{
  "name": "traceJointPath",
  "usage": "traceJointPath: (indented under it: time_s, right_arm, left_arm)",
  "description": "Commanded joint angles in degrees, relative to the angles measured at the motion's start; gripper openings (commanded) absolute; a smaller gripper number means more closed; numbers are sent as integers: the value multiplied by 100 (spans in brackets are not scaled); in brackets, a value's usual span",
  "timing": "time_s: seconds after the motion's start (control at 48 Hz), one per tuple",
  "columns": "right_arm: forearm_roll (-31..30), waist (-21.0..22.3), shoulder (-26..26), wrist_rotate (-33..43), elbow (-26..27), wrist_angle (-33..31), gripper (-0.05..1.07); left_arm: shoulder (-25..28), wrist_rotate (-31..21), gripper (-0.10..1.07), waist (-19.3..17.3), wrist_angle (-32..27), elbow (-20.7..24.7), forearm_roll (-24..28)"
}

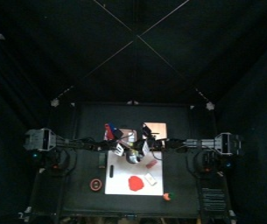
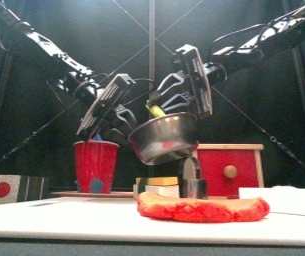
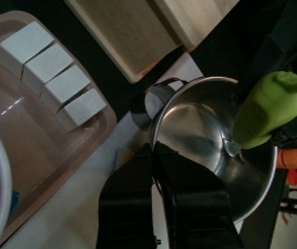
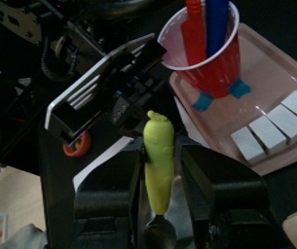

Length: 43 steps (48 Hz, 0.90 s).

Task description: Place bowl off cutting board

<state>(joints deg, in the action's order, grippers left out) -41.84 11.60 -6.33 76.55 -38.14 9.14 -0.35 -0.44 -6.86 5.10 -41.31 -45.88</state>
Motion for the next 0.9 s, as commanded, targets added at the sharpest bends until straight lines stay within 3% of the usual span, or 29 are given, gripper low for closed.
traceJointPath:
  time_s: [0.0, 0.312, 0.604, 0.875]
  right_arm:
    - [-18, 18, -237, -9, 132, 26, 54]
    - [-132, 211, -325, -26, 193, 26, 54]
    - [-343, 457, 308, -18, 624, 26, 54]
    - [-352, 413, 835, 0, 861, 18, 54]
  left_arm:
    - [-123, 18, 31, -18, 53, 114, 26]
    - [-114, 18, 31, -9, 53, 132, 35]
    - [-105, 18, 31, 0, 53, 158, 44]
    - [-114, 18, 31, -9, 53, 167, 97]
